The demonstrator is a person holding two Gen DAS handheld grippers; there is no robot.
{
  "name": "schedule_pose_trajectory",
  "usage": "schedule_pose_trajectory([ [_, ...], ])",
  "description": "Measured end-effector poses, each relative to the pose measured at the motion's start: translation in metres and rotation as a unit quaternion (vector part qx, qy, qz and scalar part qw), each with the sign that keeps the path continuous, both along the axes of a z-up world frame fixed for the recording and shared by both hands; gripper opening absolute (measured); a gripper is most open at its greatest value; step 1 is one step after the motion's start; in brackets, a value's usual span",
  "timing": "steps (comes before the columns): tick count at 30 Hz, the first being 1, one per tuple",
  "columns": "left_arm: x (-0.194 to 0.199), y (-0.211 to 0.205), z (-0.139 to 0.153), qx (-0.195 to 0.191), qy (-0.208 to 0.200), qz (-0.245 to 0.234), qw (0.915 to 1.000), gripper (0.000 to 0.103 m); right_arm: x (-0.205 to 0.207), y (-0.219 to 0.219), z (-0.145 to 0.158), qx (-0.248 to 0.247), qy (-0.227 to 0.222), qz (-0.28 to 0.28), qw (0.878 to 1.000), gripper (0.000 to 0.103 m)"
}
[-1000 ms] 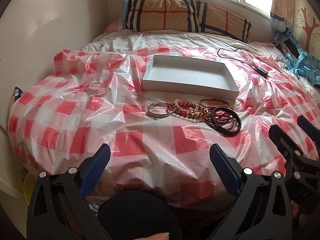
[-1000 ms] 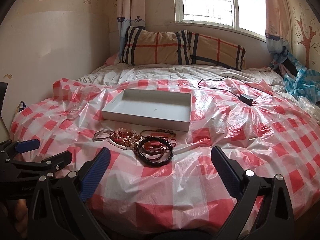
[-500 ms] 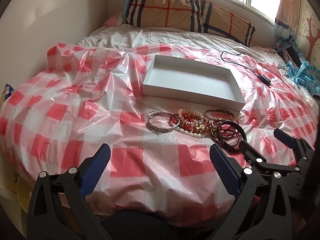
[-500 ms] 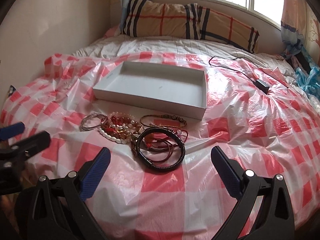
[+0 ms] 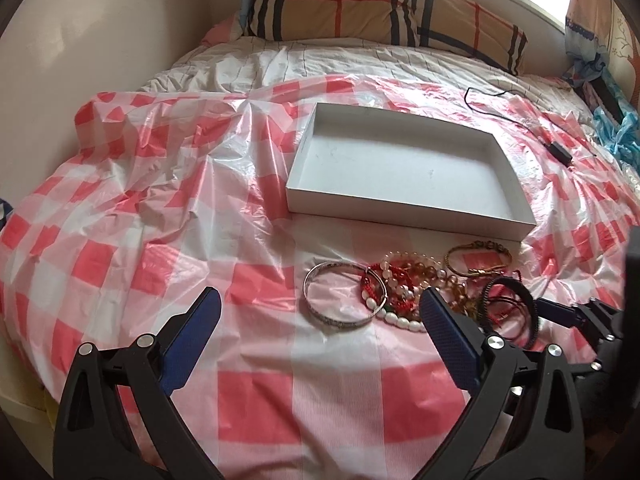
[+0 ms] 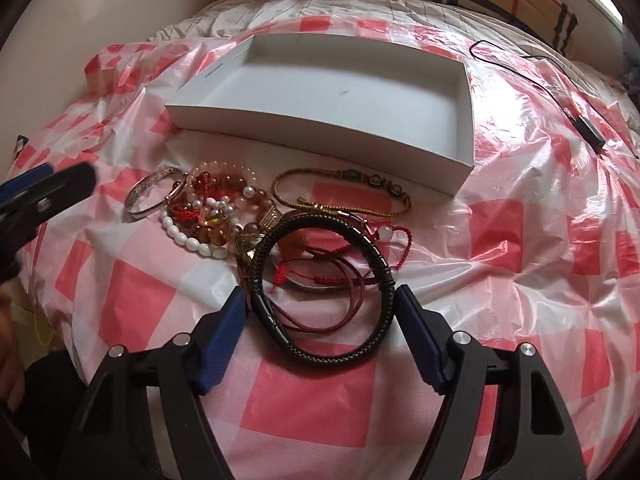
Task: Organize jewelry
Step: 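Lower left tool to silver bangle while right tool lowers to black braided bracelet, then grasp and lift silver bangle with left tool while right tool lifts black bracelet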
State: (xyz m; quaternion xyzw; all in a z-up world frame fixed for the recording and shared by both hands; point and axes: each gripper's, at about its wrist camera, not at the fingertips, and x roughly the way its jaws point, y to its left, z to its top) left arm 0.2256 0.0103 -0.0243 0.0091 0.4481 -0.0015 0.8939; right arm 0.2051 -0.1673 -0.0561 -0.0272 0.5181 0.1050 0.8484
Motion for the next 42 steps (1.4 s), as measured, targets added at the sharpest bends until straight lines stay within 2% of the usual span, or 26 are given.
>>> schedule_pose_trajectory([
  [12,0.047,-0.003,-0.058,0.005,0.076,-0.027,0.9967,0.095,-0.016,-0.034,0.021,0.046,-0.026,-0.032,0.998,0.07],
  [17,0.046,-0.007,-0.06,0.009,0.069,-0.039,0.9968,0.095,-0.017,-0.036,0.018,0.048,-0.017,-0.026,0.998,0.07],
  [22,0.043,-0.011,-0.058,0.006,0.065,-0.051,0.9966,0.086,-0.015,-0.037,0.011,0.027,-0.002,-0.017,1.0,0.074],
  [25,0.042,-0.011,-0.058,0.003,0.067,-0.051,0.9964,0.086,-0.014,-0.038,0.008,0.014,-0.002,-0.014,1.0,0.089],
  [29,0.045,-0.007,-0.061,-0.008,0.072,-0.045,0.9963,0.089,-0.012,-0.035,0.002,0.003,0.008,0.001,1.0,0.09],
  [31,0.046,-0.005,-0.062,-0.018,0.073,-0.048,0.996,0.088,-0.01,-0.036,-0.001,0.008,0.014,0.009,1.0,0.083],
  [32,0.046,-0.004,-0.062,-0.025,0.074,-0.05,0.9957,0.081,-0.01,-0.036,-0.001,0.012,0.015,0.013,1.0,0.072],
  [33,0.046,-0.003,-0.061,-0.037,0.073,-0.055,0.9951,0.07,-0.01,-0.036,-0.001,0.01,0.014,0.012,1.0,0.068],
  [35,0.046,-0.001,-0.061,-0.046,0.074,-0.058,0.9945,0.064,-0.012,-0.036,0.001,0.014,0.012,0.015,1.0,0.066],
  [37,0.045,0.0,-0.06,-0.05,0.074,-0.06,0.9942,0.064,-0.016,-0.036,0.004,0.017,0.007,0.014,1.0,0.064],
  [38,0.045,0.001,-0.058,-0.056,0.071,-0.061,0.9941,0.063,-0.017,-0.037,0.006,0.02,0.003,0.012,1.0,0.059],
  [39,0.044,0.002,-0.056,-0.062,0.069,-0.062,0.9937,0.063,-0.019,-0.04,0.008,0.022,-0.002,0.006,1.0,0.033],
  [40,0.042,0.002,-0.055,-0.066,0.068,-0.063,0.9936,0.063,-0.02,-0.041,0.01,0.025,-0.002,0.002,1.0,0.024],
  [42,0.041,0.004,-0.053,-0.067,0.064,-0.062,0.9937,0.063,-0.019,-0.046,0.011,0.04,0.003,-0.003,0.999,0.026],
])
